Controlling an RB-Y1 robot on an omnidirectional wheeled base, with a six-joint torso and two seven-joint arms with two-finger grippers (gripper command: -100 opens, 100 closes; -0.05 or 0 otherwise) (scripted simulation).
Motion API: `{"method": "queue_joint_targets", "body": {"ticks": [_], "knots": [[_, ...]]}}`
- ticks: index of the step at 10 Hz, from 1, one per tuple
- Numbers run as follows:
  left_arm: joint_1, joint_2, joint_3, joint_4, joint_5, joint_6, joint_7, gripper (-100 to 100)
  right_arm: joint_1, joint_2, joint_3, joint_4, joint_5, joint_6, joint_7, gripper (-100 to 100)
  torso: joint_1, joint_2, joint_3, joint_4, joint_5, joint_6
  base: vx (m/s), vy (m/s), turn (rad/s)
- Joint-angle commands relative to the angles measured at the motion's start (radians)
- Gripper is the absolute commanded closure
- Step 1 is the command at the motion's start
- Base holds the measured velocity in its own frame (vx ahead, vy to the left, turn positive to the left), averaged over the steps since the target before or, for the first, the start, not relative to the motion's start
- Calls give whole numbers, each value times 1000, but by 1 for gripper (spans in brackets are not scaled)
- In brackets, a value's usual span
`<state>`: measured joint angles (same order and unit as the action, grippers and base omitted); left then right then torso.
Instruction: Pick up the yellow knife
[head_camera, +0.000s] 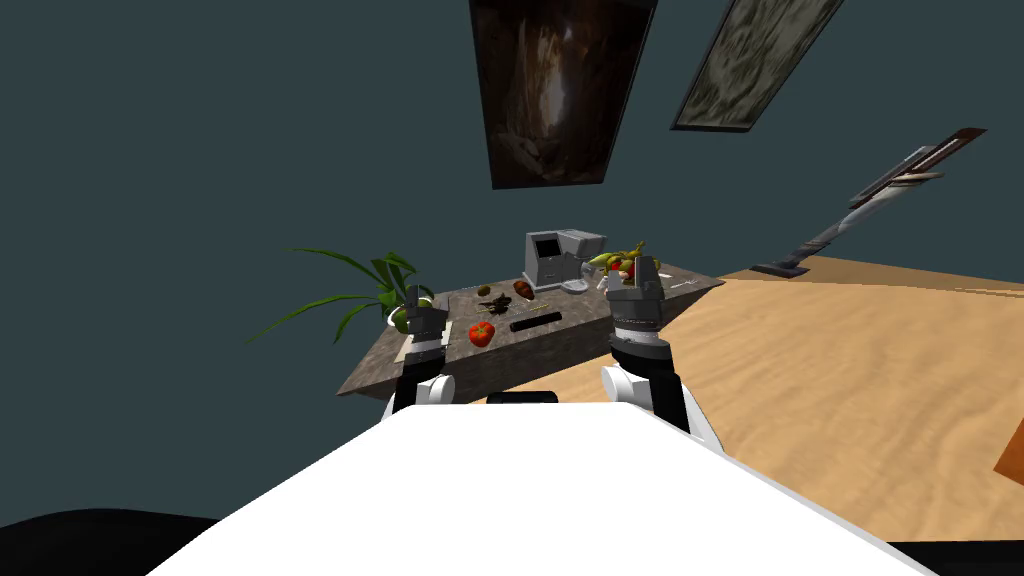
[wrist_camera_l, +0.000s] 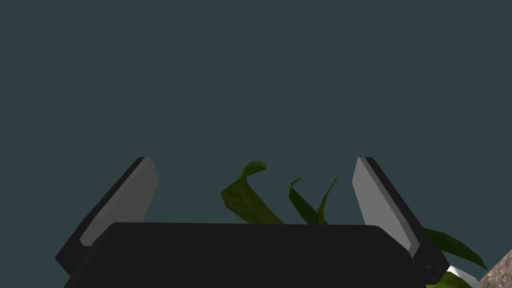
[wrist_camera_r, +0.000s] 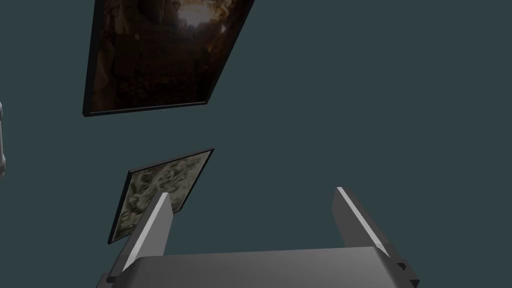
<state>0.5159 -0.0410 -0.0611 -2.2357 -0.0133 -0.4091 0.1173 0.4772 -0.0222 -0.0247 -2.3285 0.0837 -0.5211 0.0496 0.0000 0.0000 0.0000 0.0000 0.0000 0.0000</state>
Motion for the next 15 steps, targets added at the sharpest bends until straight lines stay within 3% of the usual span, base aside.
{"method": "queue_joint_targets", "body": {"ticks": [1, 4, 8, 11, 12, 13, 14, 15], "knots": [[-16, 39, 3, 6, 0, 12, 1, -100, 0, 0, 0, 0, 0, 0, 0, 0, 0, 0, 0, 0, 0, 0, -60, -39, -74], [-77, 128, 16, 34, 4, 61, 6, -100, 0, 0, 0, 0, 0, 0, 0, 0, -5, 8, 5, 2, -1, 0, -134, -82, -140], [-200, 231, 48, 99, 22, 174, 18, -100, 0, 0, 0, 0, 0, 0, 0, 0, -7, 9, 5, 2, -2, 1, -136, -119, -222], [-247, 254, 58, 120, 29, 231, 23, -100, 0, 0, 0, 0, 0, 0, 0, 0, -4, 4, 3, 1, -1, 0, -50, -76, -113], [-286, 276, 69, 143, 38, 265, 28, -100, 0, 0, 0, 0, 0, 0, 0, 0, -3, 3, 2, 1, -1, 0, -34, -80, -169], [-286, 276, 69, 143, 38, 277, 28, -100, 0, 0, 0, 0, 0, 0, 0, 0, -4, 3, 2, 1, -1, 0, -31, -74, -106], [-326, 297, 80, 167, 48, 314, 33, -100, 0, 0, 0, 0, 0, 0, 0, 0, -3, 3, 2, 1, -1, 0, -50, -82, -196], [-326, 297, 80, 167, 48, 328, 33, -100, 0, 0, 0, 0, 0, 0, 0, 0, -4, 4, 2, 1, -1, 0, -40, -70, -97]]}}
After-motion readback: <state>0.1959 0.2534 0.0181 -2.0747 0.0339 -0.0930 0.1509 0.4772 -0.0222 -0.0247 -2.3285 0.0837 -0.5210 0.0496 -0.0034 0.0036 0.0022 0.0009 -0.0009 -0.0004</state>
